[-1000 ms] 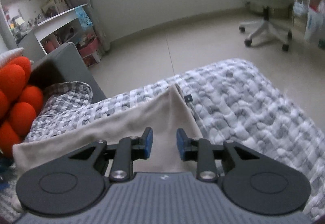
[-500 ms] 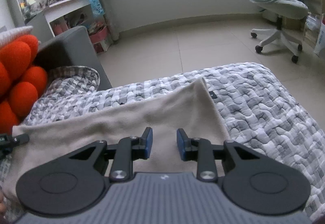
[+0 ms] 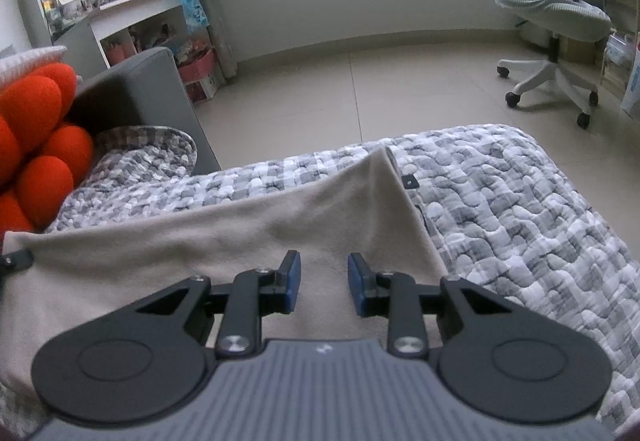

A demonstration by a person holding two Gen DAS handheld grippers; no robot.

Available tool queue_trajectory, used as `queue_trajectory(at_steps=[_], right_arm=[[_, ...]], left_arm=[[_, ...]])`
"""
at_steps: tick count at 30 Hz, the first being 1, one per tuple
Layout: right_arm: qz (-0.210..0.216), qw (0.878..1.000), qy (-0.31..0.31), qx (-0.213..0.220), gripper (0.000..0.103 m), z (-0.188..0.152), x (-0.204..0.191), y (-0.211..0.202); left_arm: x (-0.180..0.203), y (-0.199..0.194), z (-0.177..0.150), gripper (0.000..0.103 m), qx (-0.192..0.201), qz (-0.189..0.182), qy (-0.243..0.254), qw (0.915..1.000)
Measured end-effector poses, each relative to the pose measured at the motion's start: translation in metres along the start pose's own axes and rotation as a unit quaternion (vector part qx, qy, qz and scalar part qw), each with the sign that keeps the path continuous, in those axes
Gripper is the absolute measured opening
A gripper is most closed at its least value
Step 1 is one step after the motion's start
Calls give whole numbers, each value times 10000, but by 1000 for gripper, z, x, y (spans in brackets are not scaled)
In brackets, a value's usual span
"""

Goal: Fold clothes

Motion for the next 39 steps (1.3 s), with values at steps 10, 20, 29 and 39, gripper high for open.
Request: queue_trajectory(at_steps=[10,20,29,39], right_arm=[[-81,9999,-145,32,30,-1,-1,-2],[-33,9996,-275,60,32,-1,-6,-4],[19,9986,-524,71,32,-7,-18,-5],[316,9957,-872,-77,33,-19,-43,-6]], left_arm=[[7,-13,4,48,73,642,845,9943],[20,-39,9,59,-78,1286,1552,9794],[24,-53,4,59,-238,1345,1556,9783],[40,-61,-6,59,-290,1375,1756,9744]])
Point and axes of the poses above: each gripper's, at about its wrist camera, not at the fingertips, and y roughly the way its jaws point, x to its right, z to its top, the point moved 6 cm from there along y, roughly the way its jaws point, and after that the axes turned 11 degrees about y, right-handed, at the moved point
